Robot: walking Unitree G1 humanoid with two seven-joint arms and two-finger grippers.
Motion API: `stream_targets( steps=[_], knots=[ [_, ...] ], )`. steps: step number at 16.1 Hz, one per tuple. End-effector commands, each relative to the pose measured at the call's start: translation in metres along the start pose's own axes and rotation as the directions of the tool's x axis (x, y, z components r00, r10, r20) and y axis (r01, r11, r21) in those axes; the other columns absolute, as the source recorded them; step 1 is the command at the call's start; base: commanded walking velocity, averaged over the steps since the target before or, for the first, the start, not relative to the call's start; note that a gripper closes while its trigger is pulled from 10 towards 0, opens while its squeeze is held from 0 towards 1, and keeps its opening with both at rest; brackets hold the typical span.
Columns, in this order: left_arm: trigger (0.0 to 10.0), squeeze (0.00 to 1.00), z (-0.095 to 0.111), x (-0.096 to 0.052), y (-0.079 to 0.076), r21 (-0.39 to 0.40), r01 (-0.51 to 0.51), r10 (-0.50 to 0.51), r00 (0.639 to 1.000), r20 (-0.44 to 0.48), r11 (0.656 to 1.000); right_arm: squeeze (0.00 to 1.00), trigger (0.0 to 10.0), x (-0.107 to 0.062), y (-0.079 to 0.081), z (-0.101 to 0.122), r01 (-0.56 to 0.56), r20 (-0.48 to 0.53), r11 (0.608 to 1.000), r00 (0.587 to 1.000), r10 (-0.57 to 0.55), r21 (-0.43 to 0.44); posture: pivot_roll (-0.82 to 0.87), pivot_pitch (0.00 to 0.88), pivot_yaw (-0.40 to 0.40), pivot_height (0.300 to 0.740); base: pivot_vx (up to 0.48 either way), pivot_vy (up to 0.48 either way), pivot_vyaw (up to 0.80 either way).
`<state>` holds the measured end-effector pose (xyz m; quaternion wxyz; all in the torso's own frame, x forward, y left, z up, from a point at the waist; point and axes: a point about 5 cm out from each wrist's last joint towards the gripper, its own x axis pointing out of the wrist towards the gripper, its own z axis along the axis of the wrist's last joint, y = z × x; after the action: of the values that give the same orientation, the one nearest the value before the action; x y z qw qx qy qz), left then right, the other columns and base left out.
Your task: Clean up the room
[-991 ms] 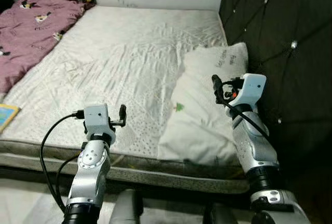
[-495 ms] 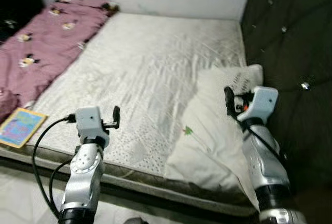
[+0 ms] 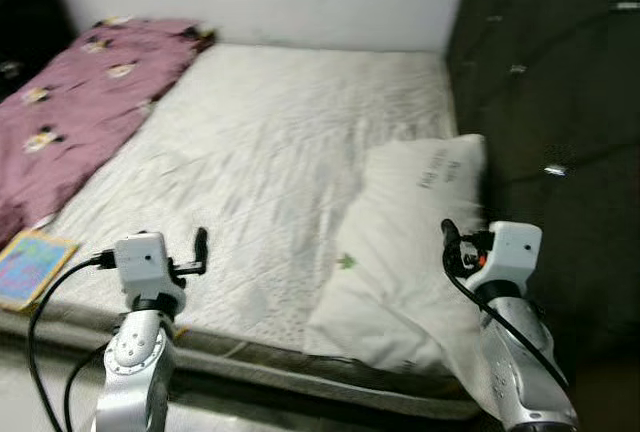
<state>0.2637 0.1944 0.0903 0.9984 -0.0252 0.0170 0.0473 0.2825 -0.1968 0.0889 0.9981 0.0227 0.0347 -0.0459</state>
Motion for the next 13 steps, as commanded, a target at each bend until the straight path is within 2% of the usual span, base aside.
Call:
stream_targets(
  steps=[1, 4, 8, 13],
  knots=[
    [10.0, 0.0, 0.005, 0.002, -0.002, -0.005, 0.007, -0.007, 1.0, 0.01, 1.0, 0.0, 10.0, 0.001, 0.002, 0.007, -0.001, 0.015, 1.0, 1.0, 0.001, 0.001, 0.02, 0.0, 0.055, 0.74, 0.0, 0.0, -0.8],
    [10.0, 0.0, 0.004, 0.003, -0.008, -0.018, 0.027, -0.027, 1.0, 0.006, 0.999, 0.0, 10.0, 0.001, 0.001, 0.009, 0.004, 0.007, 1.0, 1.0, -0.004, 0.006, 0.01, 0.0, 0.056, 0.74, 0.0, 0.194, -0.8],
    [10.0, 0.0, 0.002, 0.002, -0.008, -0.019, 0.027, -0.027, 1.0, -0.014, 0.999, 0.0, 10.0, -0.005, 0.006, 0.005, -0.036, -0.02, 0.999, 0.999, 0.036, 0.024, 0.0, 0.0, 0.056, 0.74, 0.0, 0.345, -0.59],
    [10.0, 0.0, 0.0, 0.001, -0.006, -0.02, 0.016, -0.016, 0.999, -0.027, 1.0, 0.0, 10.0, -0.006, 0.004, -0.003, -0.03, -0.07, 0.999, 0.997, 0.033, 0.034, 0.01, 0.0, 0.052, 0.74, 0.0, 0.462, 0.0]
  ],
)
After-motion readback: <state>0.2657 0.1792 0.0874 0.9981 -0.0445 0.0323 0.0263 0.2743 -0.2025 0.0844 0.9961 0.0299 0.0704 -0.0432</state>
